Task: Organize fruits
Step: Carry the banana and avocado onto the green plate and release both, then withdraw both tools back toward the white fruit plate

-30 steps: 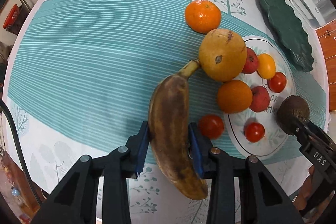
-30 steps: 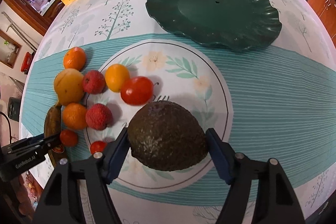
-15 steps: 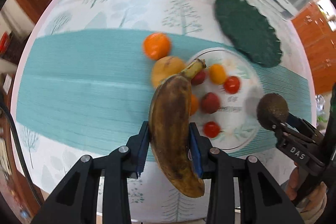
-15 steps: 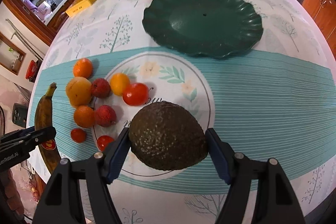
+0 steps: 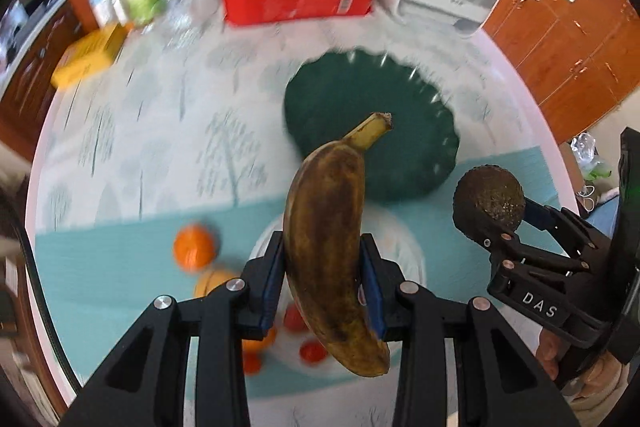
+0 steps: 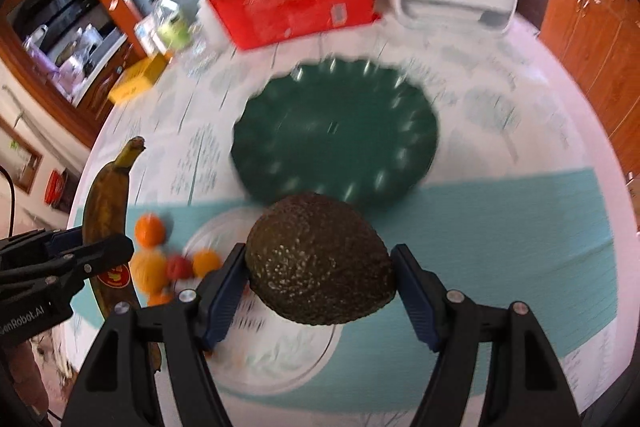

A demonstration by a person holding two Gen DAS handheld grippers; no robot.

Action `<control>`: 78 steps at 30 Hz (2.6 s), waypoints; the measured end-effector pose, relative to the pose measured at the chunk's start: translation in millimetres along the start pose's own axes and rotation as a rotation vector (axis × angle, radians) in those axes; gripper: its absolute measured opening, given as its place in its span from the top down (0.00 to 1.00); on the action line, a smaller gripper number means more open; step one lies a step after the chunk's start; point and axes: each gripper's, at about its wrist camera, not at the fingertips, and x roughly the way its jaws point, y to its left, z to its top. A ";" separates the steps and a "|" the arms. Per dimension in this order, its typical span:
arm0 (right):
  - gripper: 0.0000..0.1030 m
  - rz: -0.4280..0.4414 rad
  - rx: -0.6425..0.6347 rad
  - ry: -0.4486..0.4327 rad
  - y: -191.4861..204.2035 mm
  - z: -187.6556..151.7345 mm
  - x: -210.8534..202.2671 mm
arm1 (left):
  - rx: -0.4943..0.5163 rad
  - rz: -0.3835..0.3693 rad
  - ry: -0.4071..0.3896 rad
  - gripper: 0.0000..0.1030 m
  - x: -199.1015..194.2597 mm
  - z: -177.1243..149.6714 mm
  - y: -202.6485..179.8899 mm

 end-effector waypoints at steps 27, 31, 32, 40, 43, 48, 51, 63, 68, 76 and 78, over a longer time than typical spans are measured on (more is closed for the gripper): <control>0.29 -0.131 -0.047 0.075 -30.2 66.1 131.7 | 0.061 0.093 0.094 0.63 177.3 115.0 -23.3; 0.29 -0.137 -0.058 0.049 -28.9 66.7 127.8 | 0.084 0.126 0.072 0.24 174.3 114.5 -23.2; 0.29 -0.141 -0.065 0.037 -27.4 67.0 125.3 | 0.083 0.130 0.053 0.16 169.6 115.1 -22.3; 0.28 -0.111 -0.098 -0.030 -15.7 67.7 96.1 | 0.093 0.143 -0.008 0.16 136.7 114.9 -17.4; 0.28 -0.103 -0.103 -0.037 -11.3 64.4 86.6 | 0.065 0.124 -0.024 0.16 120.1 111.7 -12.2; 0.29 -0.071 -0.093 -0.050 -5.1 55.9 70.5 | 0.036 0.112 -0.069 0.16 93.6 101.6 -6.9; 0.29 -0.053 -0.088 -0.068 0.3 49.3 56.8 | 0.015 0.102 -0.101 0.16 77.6 94.4 -4.0; 0.29 -0.021 -0.066 -0.139 10.9 25.8 3.3 | -0.026 0.105 -0.234 0.16 11.7 45.4 3.1; 0.29 0.005 -0.069 -0.195 17.1 14.4 -25.0 | -0.052 0.107 -0.281 0.16 -14.0 23.8 8.6; 0.29 0.061 -0.085 -0.260 29.2 -7.9 -64.3 | -0.076 0.098 -0.310 0.16 -48.4 -15.4 21.6; 0.29 0.067 -0.100 -0.279 34.9 -15.2 -72.9 | -0.084 0.101 -0.305 0.16 -54.8 -26.5 26.9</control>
